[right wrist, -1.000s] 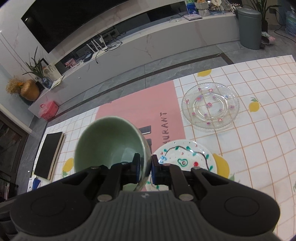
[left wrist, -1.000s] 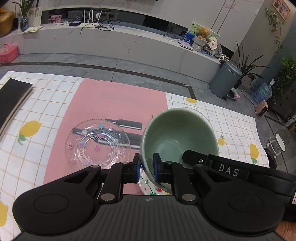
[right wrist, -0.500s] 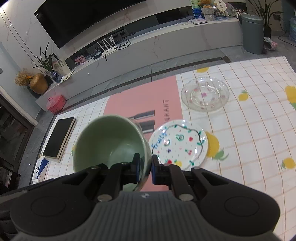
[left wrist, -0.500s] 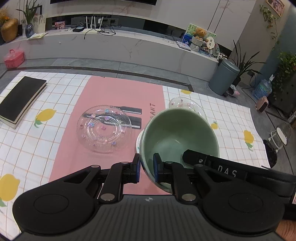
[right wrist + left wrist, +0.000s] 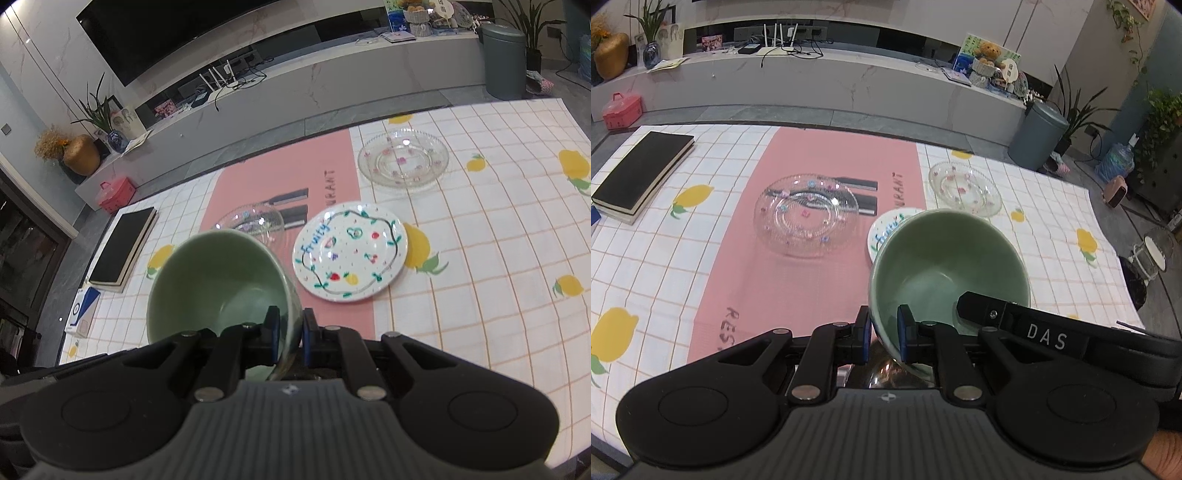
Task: Organize plates and bowls
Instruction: 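Lift the green bowl with both grippers and carry it to the steel bowls, then lower the green bowl into the steel bowl and open both grippers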
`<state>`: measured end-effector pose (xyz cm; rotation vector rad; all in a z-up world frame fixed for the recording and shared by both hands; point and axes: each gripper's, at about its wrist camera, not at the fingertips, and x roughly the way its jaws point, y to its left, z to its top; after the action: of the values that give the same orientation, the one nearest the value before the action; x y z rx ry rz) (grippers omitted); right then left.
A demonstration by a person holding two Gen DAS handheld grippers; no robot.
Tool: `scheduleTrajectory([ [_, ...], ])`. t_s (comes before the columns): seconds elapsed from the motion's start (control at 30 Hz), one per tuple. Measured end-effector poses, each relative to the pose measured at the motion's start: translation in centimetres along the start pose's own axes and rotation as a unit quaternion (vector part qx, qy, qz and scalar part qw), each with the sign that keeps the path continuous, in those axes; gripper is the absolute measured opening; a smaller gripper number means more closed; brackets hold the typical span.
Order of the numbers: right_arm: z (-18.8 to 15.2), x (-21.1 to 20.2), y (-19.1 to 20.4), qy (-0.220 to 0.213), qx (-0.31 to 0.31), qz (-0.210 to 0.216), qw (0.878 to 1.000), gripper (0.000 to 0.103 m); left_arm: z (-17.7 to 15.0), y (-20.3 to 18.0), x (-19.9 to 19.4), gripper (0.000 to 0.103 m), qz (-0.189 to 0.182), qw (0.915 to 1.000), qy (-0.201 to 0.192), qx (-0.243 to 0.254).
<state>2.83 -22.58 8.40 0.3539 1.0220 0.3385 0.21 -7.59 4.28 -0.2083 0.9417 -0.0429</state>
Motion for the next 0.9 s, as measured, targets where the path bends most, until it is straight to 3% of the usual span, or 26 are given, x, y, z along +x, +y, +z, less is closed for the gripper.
scheduleTrajectory([
  [0.4,-3.8,0.3,-1.1,0.025,0.013,-0.004,1.0,0.01,-3.2,-0.1,0.2,0.016,0.004,0.9993,0.026,0.028],
  [0.9,-5.5,1.0,-1.3,0.051,-0.003,-0.019,0.999,0.01,-5.2,0.0,1.0,0.016,0.007,0.998,0.05,0.036],
])
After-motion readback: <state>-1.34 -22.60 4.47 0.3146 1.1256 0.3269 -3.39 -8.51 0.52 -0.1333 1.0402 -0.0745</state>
